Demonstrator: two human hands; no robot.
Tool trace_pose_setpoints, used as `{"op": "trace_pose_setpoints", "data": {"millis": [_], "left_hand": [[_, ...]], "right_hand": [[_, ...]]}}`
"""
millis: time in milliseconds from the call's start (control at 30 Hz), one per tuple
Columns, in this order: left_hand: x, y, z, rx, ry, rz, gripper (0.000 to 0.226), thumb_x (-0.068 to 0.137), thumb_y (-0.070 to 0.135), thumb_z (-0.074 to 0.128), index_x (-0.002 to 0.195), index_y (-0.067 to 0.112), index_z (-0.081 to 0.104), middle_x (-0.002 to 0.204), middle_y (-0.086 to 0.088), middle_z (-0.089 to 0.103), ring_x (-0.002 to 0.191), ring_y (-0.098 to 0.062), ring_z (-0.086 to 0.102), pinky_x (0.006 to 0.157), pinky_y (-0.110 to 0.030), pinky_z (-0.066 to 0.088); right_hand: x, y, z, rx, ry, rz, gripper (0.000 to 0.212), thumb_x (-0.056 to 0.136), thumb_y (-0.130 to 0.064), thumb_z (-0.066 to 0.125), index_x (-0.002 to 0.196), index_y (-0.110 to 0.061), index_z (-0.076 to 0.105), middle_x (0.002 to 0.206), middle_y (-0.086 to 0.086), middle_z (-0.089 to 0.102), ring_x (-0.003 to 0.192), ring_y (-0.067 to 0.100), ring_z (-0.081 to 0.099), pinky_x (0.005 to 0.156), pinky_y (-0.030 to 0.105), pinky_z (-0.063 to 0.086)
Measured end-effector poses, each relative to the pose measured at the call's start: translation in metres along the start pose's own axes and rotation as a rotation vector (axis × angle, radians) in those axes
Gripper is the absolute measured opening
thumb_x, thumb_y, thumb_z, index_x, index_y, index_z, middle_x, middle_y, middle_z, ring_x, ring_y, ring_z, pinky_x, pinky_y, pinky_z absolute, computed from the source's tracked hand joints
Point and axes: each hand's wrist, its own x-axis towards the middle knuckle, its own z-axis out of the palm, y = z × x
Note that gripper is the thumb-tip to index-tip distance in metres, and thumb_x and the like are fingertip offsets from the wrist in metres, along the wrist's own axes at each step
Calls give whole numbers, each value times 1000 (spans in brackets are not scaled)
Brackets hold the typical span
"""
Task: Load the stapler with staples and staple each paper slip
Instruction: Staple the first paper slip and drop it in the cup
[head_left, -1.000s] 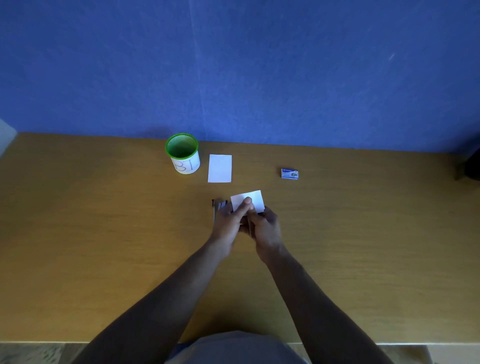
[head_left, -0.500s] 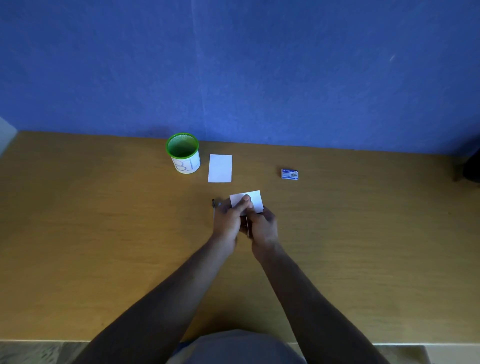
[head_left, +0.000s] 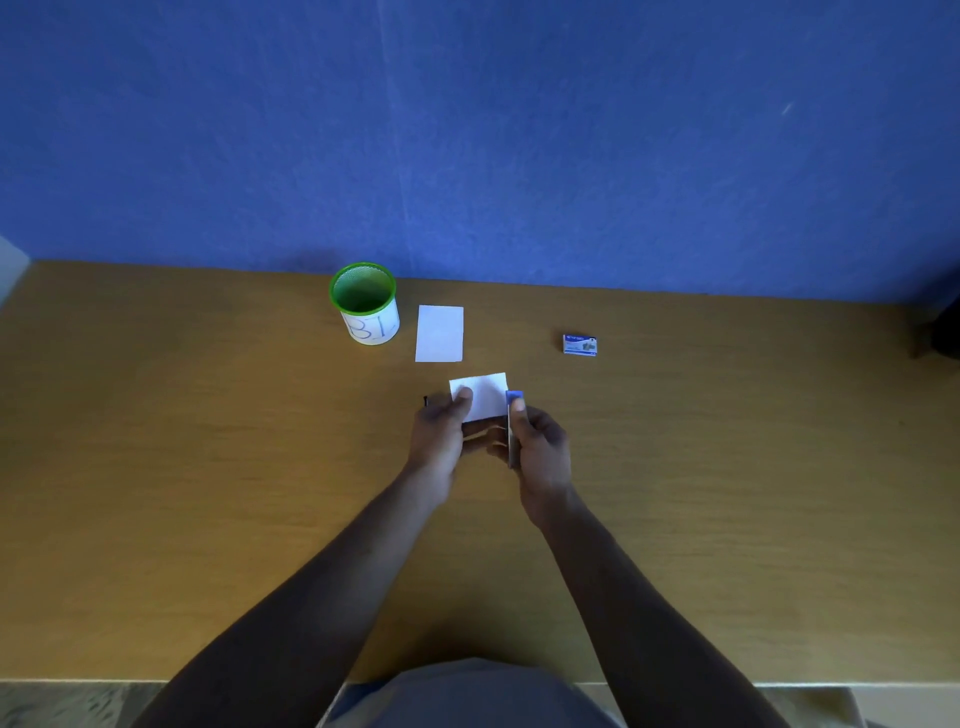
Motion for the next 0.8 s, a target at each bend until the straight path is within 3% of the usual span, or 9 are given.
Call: {"op": "trace_pose_setpoints", "data": {"millis": [100,200,300,533,800], "left_hand": [[2,6,-5,-40,-25,34,21,97,27,56,101,8,64,99,-15,71,86,-35,72,75,-47,60],[3,9,-11,-23,-57,61,18,96,28,57,102,12,64,95,-8,74,82,-30,74,66,-38,62],[4,10,-14,7,-79,77,18,97,20,57,107,6,62,103,-15,71,86,-30,73,68,-36,62],[5,11,-18,-8,-82,72,17,92,8,61,107,1,63,102,-18,71,87,-31,73,74,-36,61],[4,11,-22,137,-94,163,22,86,6,68,104,-6,68,95,-17,73,91,-27,72,85,-37,58]], "right_hand": [[10,4,-12,-176,178,-38,25,94,-36,64,88,-13,71,70,-4,68,63,13,59,55,26,49],[20,9,-22,-376,290,-78,34,88,-44,70,95,-10,69,81,-3,68,76,17,62,66,26,45],[27,14,-22,-521,376,-55,35,84,-48,72,98,-16,67,87,-1,71,88,26,66,73,32,49],[42,25,-13,-816,375,-139,45,84,-38,74,109,-3,61,108,18,66,104,37,60,84,40,47],[46,25,-8,-1011,386,-114,55,85,-46,69,118,-4,55,119,19,59,114,38,52,98,42,39]]}}
